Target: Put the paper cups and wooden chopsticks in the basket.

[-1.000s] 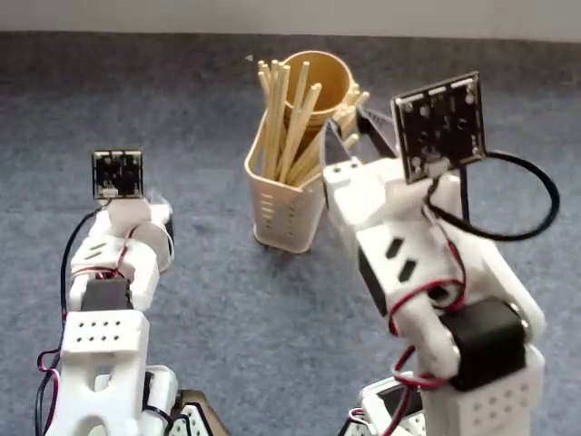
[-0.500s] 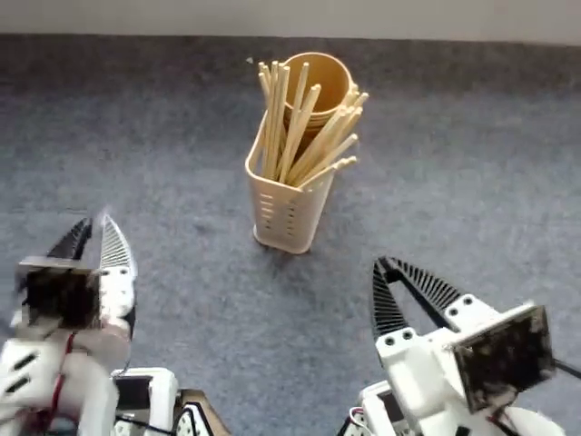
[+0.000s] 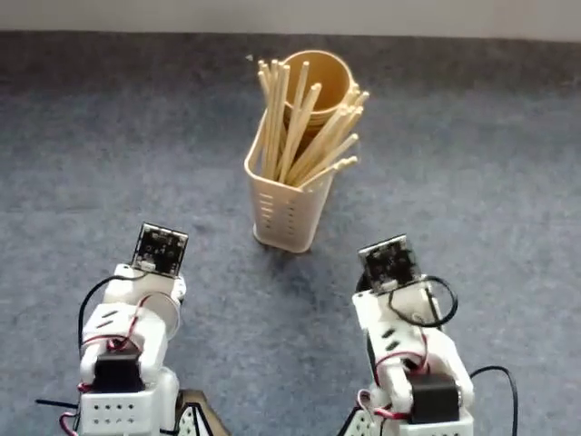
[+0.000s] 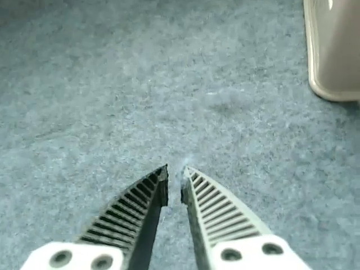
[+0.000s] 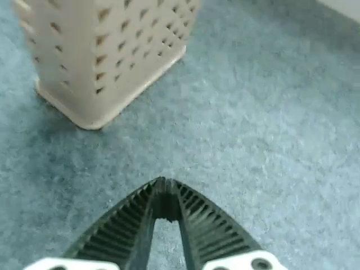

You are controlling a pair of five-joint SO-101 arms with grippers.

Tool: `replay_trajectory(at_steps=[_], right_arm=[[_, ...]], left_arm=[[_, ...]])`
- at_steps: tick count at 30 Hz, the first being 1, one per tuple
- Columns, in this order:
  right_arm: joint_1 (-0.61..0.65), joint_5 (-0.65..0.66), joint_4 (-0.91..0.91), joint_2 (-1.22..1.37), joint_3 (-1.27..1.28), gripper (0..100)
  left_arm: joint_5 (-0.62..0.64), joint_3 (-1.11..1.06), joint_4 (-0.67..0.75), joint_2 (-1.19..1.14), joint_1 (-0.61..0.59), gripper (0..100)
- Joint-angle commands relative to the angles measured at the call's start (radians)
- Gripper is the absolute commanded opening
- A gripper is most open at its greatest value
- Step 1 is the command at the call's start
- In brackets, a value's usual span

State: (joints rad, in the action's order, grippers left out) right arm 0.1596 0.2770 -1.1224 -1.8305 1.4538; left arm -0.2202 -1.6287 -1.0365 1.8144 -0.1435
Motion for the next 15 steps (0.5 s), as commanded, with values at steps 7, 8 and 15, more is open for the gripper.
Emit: replay_trajectory(at_steps=[7, 8, 15], right_arm=[[-0.031, -0.157, 0.091, -0.004, 0.252, 1.8], [-0.031, -0.157, 0.101, -0.004, 0.277, 1.8], [-0.033, -0.157, 0.107, -0.004, 0.351, 1.8]], left_arm=[[-0.005, -0.065, -0.014, 0.004, 0.039, 8], [-0.005, -0.065, -0.037, 0.004, 0.039, 8], [-0.006, -0.065, -0.318, 0.004, 0.042, 8]])
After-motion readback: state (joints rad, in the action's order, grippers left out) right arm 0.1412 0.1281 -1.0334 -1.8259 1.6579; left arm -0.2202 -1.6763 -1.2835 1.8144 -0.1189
